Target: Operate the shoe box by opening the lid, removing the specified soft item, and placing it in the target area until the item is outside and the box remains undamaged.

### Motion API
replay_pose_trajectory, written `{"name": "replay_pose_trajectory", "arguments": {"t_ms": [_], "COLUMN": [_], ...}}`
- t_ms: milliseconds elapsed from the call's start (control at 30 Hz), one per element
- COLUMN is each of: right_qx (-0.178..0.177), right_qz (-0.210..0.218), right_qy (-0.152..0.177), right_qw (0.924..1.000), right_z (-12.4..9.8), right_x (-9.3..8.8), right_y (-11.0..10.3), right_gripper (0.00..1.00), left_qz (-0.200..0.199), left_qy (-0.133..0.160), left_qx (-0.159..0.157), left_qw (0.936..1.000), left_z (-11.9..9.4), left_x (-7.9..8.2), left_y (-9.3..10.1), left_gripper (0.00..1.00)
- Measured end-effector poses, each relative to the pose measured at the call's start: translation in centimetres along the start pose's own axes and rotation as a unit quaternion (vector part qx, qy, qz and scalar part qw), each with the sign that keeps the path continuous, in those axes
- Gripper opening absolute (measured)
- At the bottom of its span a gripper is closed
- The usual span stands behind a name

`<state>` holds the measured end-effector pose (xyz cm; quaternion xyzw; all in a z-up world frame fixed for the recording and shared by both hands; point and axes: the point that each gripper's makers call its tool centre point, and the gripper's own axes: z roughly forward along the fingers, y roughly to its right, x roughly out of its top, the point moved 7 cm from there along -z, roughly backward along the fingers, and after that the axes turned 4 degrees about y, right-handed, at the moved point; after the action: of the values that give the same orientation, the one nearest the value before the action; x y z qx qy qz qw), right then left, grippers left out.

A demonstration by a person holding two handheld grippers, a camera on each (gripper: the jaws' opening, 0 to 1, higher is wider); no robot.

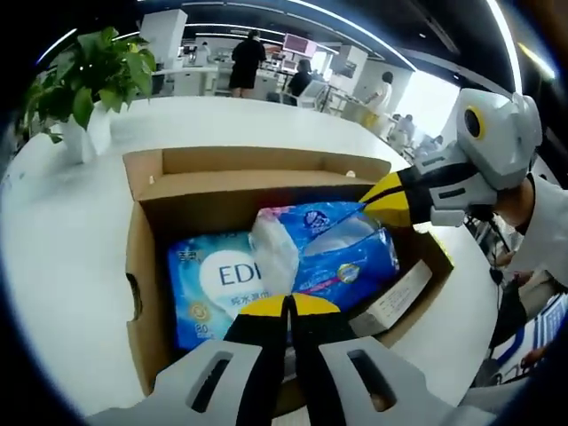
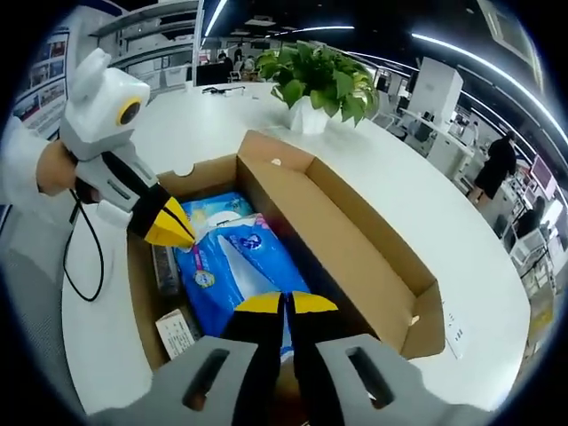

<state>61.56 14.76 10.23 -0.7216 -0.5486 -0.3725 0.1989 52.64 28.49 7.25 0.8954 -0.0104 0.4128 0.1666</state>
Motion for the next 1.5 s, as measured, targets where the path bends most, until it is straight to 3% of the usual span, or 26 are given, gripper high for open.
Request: {"name": "replay_pose_trajectory", "arguments": {"t_ms": [200, 300, 400, 833, 933, 1000, 1500], "right_qx": [-0.01, -0.009, -0.011, -0.014, -0.014, -0.015, -0.035], "right_qz": [0.033, 0.077, 0.118, 0.169, 0.173, 0.17, 0.151], "right_qy": [-0.004, -0.003, -0.011, -0.038, -0.045, -0.049, -0.042], "right_qw": [0.9994, 0.997, 0.9929, 0.9848, 0.9838, 0.984, 0.987], "right_z": [-0.8, -1.3, -1.7, -0.9, -0.8, -0.8, -1.8], "right_x": [-0.4, -0.6, -1.2, -2.5, -2.7, -2.8, -1.9], "right_y": [0.7, 0.7, 0.9, 0.6, 0.4, 0.4, 0.8], "right_gripper": [0.18, 0.2, 0.21, 0.15, 0.12, 0.05, 0.0], "left_qz": [-0.007, -0.01, -0.012, -0.017, -0.018, -0.019, -0.011], "left_qy": [-0.001, -0.002, -0.003, -0.006, -0.006, -0.007, 0.012], "left_qx": [0.003, 0.004, 0.004, 0.003, 0.003, 0.003, 0.0], "left_qw": [1.0, 0.9999, 0.9999, 0.9998, 0.9998, 0.9998, 0.9999], "left_z": [0.0, -0.1, -0.1, -0.2, -0.1, -0.1, -0.7], "left_x": [-0.1, -0.2, -0.3, -0.4, -0.5, -0.5, 0.7], "left_y": [-0.3, -0.4, -0.5, -0.4, -0.4, -0.4, 0.1], "left_gripper": [0.0, 0.0, 0.0, 0.0, 0.0, 0.0, 0.0]}}
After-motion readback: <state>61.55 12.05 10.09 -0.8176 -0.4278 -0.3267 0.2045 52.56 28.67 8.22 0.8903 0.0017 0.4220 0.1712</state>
